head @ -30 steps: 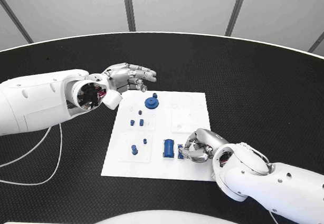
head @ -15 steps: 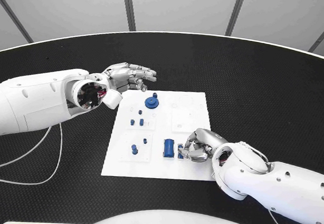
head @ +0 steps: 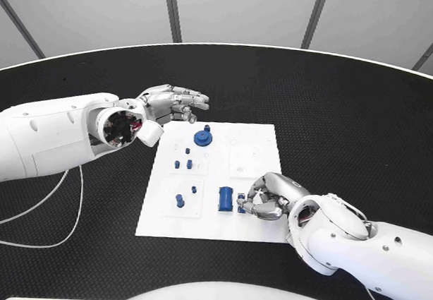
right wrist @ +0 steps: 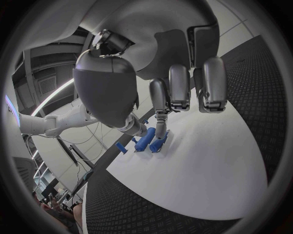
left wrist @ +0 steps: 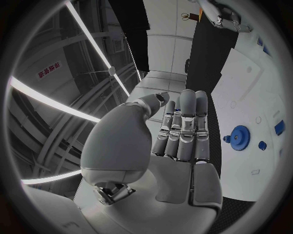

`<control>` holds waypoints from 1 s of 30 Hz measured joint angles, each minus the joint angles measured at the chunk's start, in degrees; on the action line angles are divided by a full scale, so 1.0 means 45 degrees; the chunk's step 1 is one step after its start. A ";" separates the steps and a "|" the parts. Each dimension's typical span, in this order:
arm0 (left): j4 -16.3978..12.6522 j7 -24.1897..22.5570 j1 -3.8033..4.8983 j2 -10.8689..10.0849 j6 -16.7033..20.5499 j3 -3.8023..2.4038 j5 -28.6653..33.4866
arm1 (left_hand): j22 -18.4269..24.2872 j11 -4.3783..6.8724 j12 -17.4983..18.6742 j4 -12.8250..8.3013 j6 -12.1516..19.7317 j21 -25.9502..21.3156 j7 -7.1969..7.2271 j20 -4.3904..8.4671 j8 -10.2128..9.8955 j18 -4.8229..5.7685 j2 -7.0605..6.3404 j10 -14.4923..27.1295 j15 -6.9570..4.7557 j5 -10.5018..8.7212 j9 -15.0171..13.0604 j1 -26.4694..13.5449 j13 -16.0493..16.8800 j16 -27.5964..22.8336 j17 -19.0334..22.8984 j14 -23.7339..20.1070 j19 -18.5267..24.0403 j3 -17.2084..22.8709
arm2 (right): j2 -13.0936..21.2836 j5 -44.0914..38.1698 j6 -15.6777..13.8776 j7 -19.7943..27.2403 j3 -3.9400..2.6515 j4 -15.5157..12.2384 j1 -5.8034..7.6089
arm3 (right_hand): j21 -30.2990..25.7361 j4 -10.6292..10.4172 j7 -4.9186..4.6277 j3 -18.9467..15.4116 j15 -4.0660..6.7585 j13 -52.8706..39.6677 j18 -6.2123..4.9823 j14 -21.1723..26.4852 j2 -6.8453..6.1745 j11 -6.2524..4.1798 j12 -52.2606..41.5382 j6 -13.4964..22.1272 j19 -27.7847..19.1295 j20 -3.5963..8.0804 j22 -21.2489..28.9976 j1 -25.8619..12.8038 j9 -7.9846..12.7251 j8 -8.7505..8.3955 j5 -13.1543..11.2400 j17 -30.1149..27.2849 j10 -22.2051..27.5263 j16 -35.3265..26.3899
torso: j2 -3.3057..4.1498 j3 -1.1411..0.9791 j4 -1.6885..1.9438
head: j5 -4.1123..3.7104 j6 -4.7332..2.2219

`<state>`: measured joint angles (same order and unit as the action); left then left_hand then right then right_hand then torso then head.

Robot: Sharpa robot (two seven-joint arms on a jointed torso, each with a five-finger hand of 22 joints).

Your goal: Assemble the parts on the task board

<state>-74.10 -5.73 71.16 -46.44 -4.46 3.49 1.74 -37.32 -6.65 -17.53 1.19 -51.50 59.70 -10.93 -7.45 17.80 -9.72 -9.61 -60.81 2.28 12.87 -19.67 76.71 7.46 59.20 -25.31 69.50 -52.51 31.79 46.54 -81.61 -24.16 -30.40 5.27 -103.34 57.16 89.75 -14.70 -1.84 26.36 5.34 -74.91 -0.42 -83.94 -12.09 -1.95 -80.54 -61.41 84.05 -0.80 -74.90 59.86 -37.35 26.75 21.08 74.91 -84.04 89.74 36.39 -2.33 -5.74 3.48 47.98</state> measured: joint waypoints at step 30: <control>0.0021 -0.0029 -0.0003 0.0024 -0.0046 0.0000 0.0000 | -0.0003 -0.0046 0.0001 0.0000 0.0000 0.0000 0.0000 0.0000 0.0000 0.0000 0.0000 0.0046 0.0000 0.0000 0.0002 0.0000 0.0010 0.0000 0.0011 0.0000 0.0000 0.0000 | 0.0203 0.0000 0.0700 0.0088 0.0021 0.0096 -0.0009 | 0.0000 0.0213 0.0048 -0.0143 -0.0002 0.0002 0.0000 0.0000 0.0054 0.0001 0.0000 0.0048 0.0000 -0.0001 0.0000 0.0762 0.0052 0.0112 -0.0014 -0.0001 0.0000 -0.0001 | 0.0009 0.0031 0.0021 | -0.0020 0.0016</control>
<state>-74.00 -5.85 71.15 -46.33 -4.67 3.49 1.74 -37.34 -6.86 -17.53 1.19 -51.50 59.70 -10.93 -7.45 17.80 -9.72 -9.61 -60.60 2.28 12.87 -19.66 76.71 7.50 59.20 -25.26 69.50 -52.51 31.79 47.45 -81.61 -21.01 -30.00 5.37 -102.91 57.12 89.75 -13.74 -1.62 25.72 5.33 -74.90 -0.42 -83.94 -11.84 -1.95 -80.54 -61.19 84.05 -0.80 -74.90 63.29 -37.12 27.25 21.02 74.90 -84.04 89.74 36.43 -2.19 -5.65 3.39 48.05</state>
